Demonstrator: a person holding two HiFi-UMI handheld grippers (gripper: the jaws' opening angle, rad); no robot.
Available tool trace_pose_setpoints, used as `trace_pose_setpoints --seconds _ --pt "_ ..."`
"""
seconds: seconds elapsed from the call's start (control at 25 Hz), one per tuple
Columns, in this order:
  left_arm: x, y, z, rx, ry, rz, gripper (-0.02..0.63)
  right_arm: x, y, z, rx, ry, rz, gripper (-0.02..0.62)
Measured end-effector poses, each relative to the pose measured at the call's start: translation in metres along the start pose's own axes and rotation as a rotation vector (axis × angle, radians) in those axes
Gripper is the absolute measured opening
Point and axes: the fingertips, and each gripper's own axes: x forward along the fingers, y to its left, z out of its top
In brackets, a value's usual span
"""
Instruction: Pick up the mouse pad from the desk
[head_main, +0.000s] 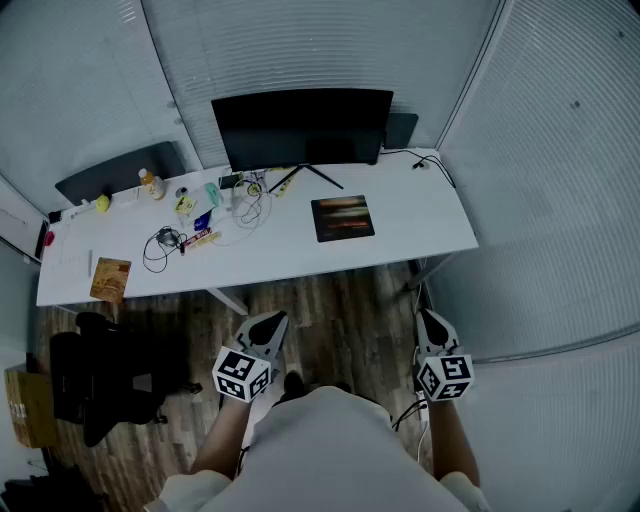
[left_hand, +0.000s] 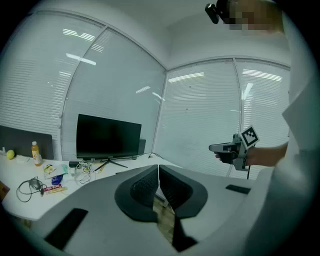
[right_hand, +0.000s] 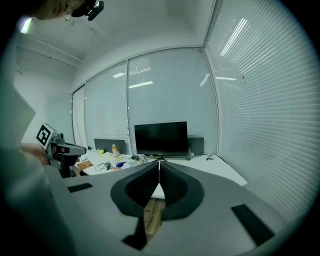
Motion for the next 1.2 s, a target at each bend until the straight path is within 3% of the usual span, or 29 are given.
trace_pose_setpoints --seconds 0.6,1.2 --pt "-0.006 0.023 -0.002 -0.006 0.005 -0.018 0.020 0.009 0.011 0.003 0.034 -0.004 -0.038 0.034" --pt "-0.016 0.051 -0.022 0.078 0.061 -0.116 0.021 0.014 0.050 -0.016 0.065 0.026 -0.116 0.034"
